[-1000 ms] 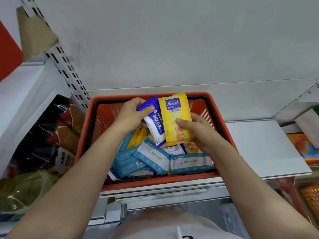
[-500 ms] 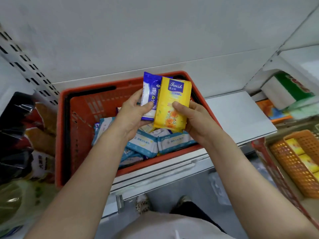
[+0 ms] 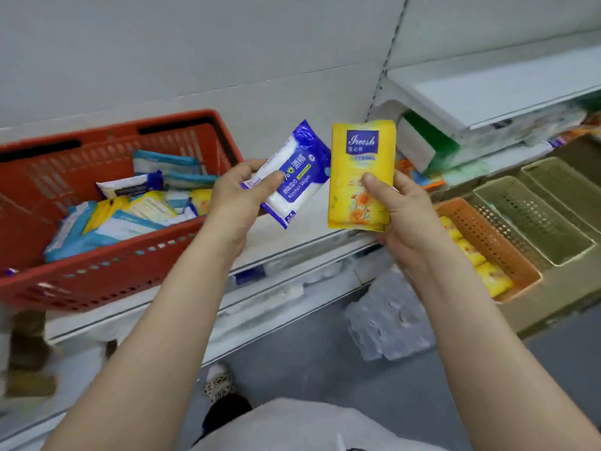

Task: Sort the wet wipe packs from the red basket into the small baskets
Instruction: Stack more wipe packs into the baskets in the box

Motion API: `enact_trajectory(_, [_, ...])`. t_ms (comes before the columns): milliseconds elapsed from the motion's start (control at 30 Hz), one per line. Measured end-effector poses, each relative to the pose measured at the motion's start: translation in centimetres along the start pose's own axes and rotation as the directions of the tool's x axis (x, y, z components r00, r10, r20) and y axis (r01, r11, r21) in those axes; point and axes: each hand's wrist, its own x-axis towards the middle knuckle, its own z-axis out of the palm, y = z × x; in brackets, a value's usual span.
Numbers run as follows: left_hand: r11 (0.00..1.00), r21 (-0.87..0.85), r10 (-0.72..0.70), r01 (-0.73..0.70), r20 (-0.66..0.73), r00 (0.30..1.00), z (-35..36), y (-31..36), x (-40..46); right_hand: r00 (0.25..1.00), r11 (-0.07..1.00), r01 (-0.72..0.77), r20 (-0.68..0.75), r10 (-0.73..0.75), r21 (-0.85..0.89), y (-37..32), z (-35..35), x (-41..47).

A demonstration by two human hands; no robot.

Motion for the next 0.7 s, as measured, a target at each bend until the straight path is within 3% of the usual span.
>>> enact_trajectory(300, [0.987,0.027,-0.159,0.157,0.096,0.983,18.5,-6.0,-5.7,0.977,0.996,-0.071,-0.196,0.081,0.057,-1.8,-20.6,-5.7])
enact_trajectory(500, [0.975,0.103,-0.204,0.195,0.094,0.974,25.4,-8.2,-3.0,0.955,0.992,-0.060,-0.284,0.091,0.114,-2.1,-28.1,-2.8])
enact_trajectory(700, [0.949,0.076,-0.313,0.306,0.107,0.944,31.3,-12.1,3.2,0.901,0.983,-0.186,-0.399,0.172,0.002,-2.7,-34.3,3.0])
